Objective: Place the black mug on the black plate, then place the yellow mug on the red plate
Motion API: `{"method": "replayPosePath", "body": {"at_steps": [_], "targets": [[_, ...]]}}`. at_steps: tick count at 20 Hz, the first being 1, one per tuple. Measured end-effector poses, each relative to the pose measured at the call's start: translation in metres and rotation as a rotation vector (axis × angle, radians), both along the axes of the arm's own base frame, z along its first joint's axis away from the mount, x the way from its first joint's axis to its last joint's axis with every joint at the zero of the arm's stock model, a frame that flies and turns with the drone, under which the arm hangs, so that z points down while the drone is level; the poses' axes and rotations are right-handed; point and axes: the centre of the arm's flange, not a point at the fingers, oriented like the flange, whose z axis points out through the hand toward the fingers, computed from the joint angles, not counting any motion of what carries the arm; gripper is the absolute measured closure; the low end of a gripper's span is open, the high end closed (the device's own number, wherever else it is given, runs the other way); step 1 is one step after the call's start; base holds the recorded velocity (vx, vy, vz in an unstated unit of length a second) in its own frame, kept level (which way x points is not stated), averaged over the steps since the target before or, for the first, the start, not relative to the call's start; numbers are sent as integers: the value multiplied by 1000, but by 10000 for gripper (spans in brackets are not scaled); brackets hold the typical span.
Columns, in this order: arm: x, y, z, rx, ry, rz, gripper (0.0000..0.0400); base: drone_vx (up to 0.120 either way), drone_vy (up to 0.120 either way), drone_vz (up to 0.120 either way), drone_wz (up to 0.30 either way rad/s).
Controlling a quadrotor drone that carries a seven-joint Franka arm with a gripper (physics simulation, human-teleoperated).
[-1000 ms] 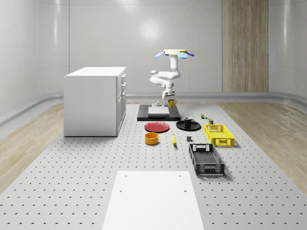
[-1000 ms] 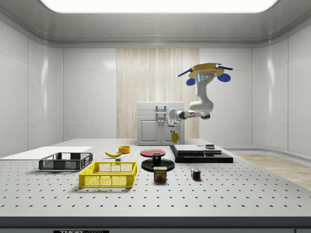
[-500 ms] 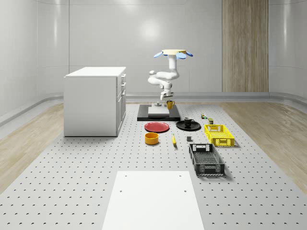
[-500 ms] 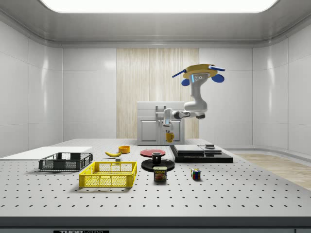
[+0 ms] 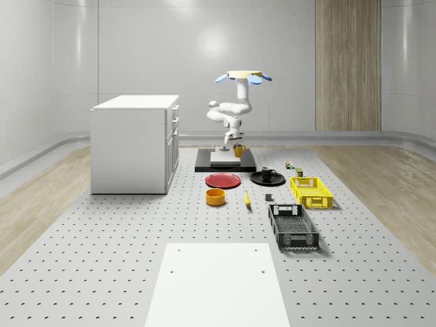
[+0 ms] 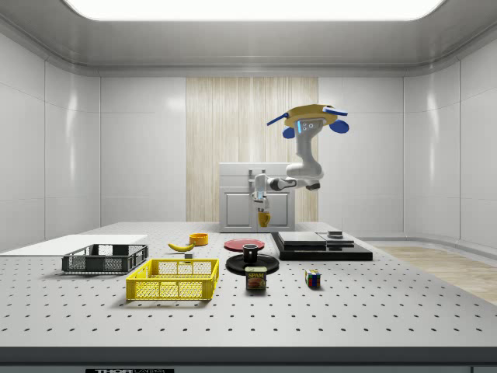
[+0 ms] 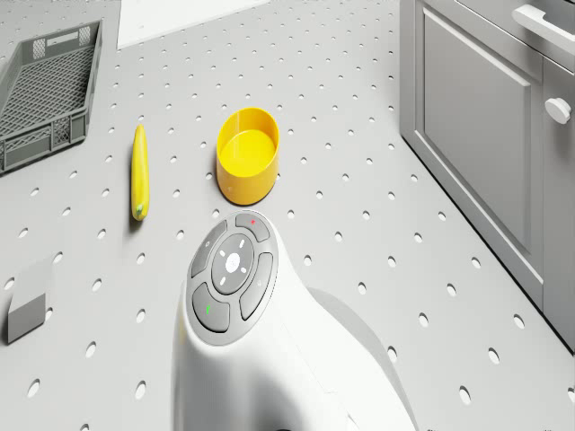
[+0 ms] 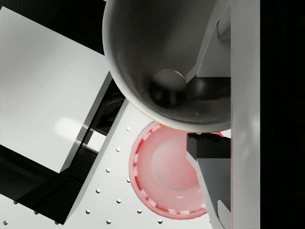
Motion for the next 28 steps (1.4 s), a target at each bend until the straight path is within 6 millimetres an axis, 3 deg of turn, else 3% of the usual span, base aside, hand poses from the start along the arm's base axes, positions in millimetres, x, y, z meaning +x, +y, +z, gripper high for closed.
{"method": "replayPosePath", "body": {"at_steps": [12,16,25,28], "targets": [[0,0,0,0,0,0,300,120,-70,0,0],[0,0,0,0,0,0,300,120,0,0,0],[0,0,0,0,0,0,300,120,-89,0,0],[0,0,0,0,0,0,300,27,-13,-13,0]]}}
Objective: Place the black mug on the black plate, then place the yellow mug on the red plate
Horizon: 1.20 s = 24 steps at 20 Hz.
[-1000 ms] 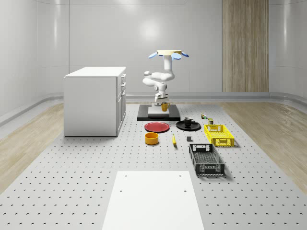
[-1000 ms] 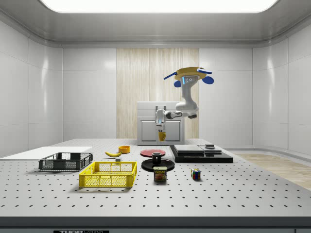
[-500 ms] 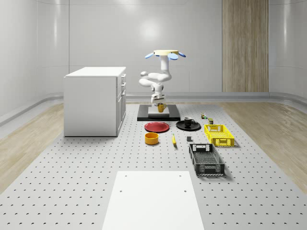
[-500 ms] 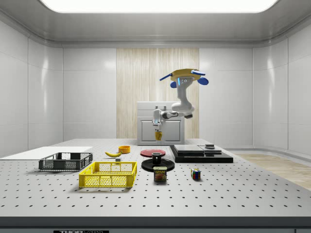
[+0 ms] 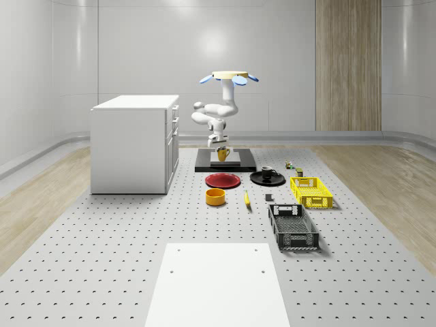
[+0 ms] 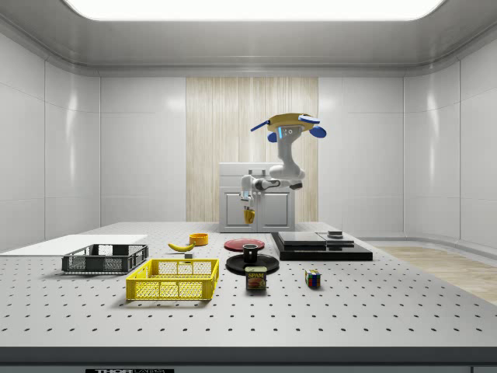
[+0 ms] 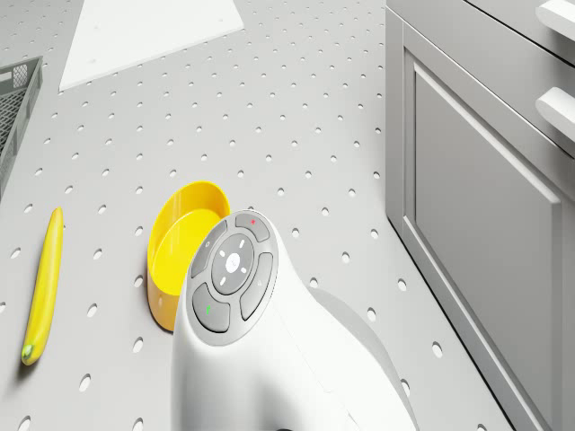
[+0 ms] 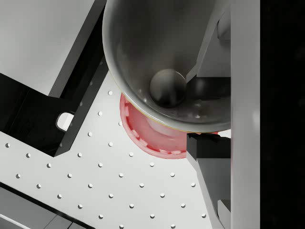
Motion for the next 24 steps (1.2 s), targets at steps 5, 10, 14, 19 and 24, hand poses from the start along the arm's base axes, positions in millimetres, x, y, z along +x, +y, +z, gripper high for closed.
{"method": "replayPosePath", "body": {"at_steps": [5,10,14,19,24], "targets": [[0,0,0,0,0,0,300,0,0,-120,0],[0,0,0,0,0,0,300,0,0,-120,0],[0,0,0,0,0,0,300,0,0,-120,0],[0,0,0,0,0,0,300,0,0,-96,0],[12,-6,0,0,0,0,300,0,0,0,0]]}}
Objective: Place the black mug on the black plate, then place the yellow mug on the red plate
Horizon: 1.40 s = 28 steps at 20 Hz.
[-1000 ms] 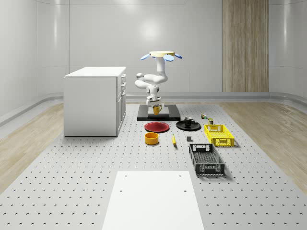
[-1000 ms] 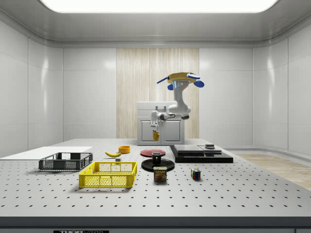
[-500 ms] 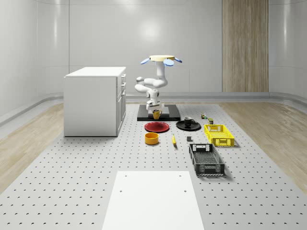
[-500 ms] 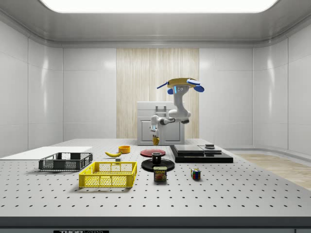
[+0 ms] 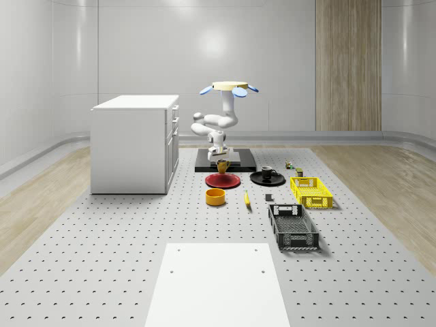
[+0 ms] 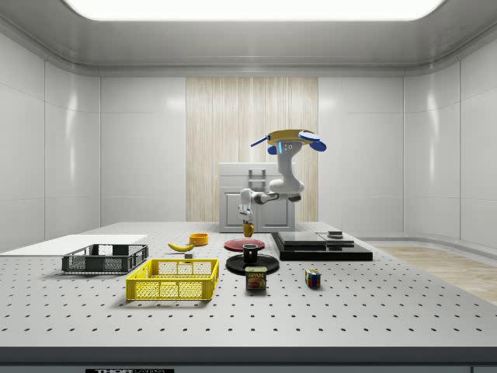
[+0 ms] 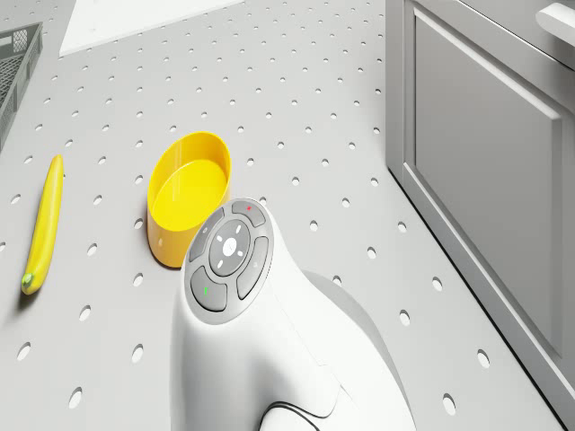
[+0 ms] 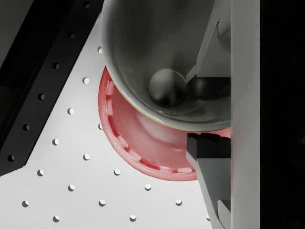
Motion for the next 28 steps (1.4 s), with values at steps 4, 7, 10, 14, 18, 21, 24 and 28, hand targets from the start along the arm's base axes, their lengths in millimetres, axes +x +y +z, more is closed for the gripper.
{"method": "replayPosePath", "body": {"at_steps": [4,7,10,14,18,21,24,28], "targets": [[8,-4,6,0,0,0,300,0,0,0,0],[11,-6,13,0,0,0,300,0,0,0,0],[13,-6,21,0,0,0,300,0,0,0,0],[14,-7,29,0,0,0,300,0,0,0,0],[14,-7,37,0,0,0,300,0,0,0,0],[15,-7,41,0,0,0,254,0,0,0,0],[15,-7,40,0,0,0,120,0,0,0,0],[15,-7,28,0,0,0,44,0,0,0,0]]}}
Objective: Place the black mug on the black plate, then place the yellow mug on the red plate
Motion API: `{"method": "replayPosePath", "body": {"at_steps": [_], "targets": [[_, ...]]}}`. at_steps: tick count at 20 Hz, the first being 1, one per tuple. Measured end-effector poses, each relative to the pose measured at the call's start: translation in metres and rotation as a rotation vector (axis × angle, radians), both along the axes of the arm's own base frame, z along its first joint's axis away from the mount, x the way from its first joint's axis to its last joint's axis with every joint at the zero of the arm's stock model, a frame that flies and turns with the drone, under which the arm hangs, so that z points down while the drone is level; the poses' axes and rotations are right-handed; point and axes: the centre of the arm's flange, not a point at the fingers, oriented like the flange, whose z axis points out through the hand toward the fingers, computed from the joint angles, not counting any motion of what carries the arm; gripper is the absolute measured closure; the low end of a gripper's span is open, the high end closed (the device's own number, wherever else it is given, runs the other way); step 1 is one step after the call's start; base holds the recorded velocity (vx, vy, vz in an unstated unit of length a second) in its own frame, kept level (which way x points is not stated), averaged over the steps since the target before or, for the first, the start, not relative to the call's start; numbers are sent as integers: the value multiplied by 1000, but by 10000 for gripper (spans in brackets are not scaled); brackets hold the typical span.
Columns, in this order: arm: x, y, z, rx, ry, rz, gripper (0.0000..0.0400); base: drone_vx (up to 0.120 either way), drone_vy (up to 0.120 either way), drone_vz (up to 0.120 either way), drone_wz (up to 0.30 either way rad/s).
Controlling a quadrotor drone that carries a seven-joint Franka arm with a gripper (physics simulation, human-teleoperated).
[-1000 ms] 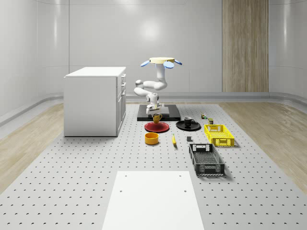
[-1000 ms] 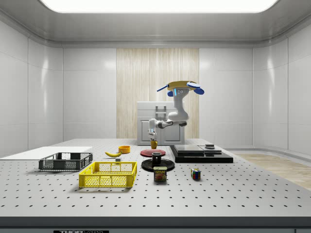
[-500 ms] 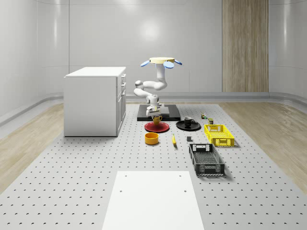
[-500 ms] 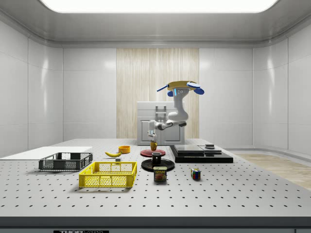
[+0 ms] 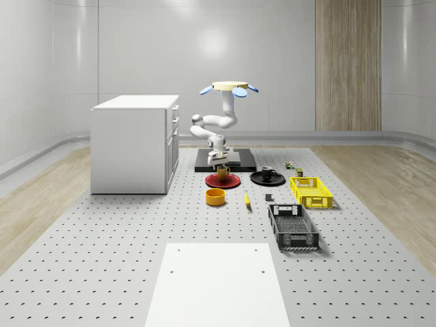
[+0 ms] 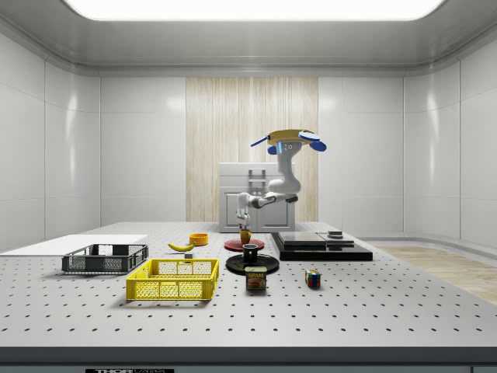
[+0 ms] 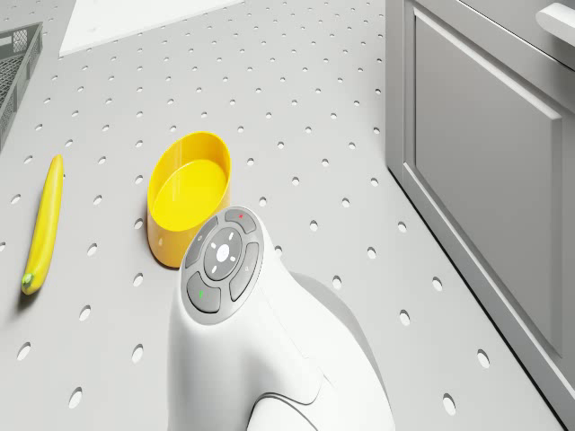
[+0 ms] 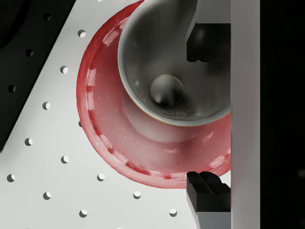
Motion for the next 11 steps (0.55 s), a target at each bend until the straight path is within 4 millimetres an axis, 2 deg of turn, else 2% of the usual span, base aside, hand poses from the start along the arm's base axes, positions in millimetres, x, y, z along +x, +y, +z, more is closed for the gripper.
{"method": "replayPosePath", "body": {"at_steps": [4,11], "targets": [[0,0,-17,0,0,0,16,0,0,0,0],[0,0,-31,0,0,0,3,0,0,0,0]]}}
